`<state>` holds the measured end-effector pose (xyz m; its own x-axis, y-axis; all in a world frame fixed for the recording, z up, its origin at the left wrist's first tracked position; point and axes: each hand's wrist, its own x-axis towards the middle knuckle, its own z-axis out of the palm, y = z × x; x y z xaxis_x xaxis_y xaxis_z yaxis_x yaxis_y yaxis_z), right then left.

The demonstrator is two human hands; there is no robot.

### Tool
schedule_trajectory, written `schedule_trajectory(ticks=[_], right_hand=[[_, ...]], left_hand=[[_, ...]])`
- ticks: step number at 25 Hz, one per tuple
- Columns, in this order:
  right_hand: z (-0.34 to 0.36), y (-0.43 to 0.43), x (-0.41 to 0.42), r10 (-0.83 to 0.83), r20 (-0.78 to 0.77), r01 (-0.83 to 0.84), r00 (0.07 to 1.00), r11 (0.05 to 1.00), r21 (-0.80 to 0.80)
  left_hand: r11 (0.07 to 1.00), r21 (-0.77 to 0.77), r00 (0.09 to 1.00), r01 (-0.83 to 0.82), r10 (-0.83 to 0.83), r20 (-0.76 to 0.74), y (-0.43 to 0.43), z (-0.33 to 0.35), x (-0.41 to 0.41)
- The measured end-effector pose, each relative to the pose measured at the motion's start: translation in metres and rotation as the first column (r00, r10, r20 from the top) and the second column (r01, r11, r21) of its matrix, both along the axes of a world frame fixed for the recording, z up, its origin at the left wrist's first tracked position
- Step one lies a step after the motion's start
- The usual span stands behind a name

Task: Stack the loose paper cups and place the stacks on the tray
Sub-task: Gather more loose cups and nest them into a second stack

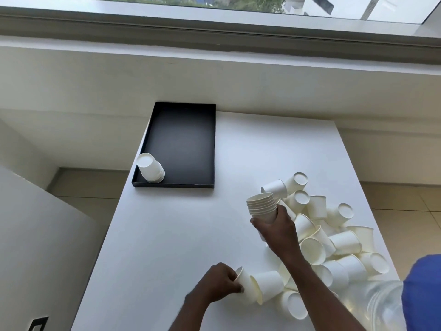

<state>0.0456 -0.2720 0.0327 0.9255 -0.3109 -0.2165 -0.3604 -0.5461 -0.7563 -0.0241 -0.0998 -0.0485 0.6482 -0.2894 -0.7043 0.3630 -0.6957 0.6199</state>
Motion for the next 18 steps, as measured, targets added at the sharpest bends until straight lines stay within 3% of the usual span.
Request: schedule_trajectory(ticks=[3,5,8,10,13,18], right_hand=[[-0.003,-0.006,-0.005,0.024,-0.031,-0.026,0.999,0.999,-0.046],[-0.005,-0.011,-0.008,0.090,-0.084,-0.100,0.992,0.988,-0.116],[-0.008,-0.016,-0.015,0.228,-0.184,-0.275,0.956,0.916,-0.291],[-0.010,-0.016,-0.020,0.315,-0.215,-0.377,0.924,0.839,-0.392],[-0.010,-0.009,-0.024,0.404,-0.187,-0.443,0.896,0.780,-0.442],[-0.004,-0.010,-0.018,0.395,-0.095,-0.396,0.914,0.816,-0.421]], left_hand=[[0.997,-0.039,0.996,-0.064,0.067,0.064,0.014,0.004,0.018],[0.976,-0.093,0.970,-0.199,0.209,0.121,0.031,0.013,0.038],[0.819,-0.267,0.802,-0.508,0.563,0.199,0.045,0.042,0.066],[0.699,-0.376,0.687,-0.608,0.701,0.192,0.040,0.061,0.079],[0.671,-0.474,0.676,-0.570,0.711,0.193,0.021,0.077,0.084],[0.781,-0.512,0.771,-0.356,0.555,0.311,0.002,0.082,0.072]])
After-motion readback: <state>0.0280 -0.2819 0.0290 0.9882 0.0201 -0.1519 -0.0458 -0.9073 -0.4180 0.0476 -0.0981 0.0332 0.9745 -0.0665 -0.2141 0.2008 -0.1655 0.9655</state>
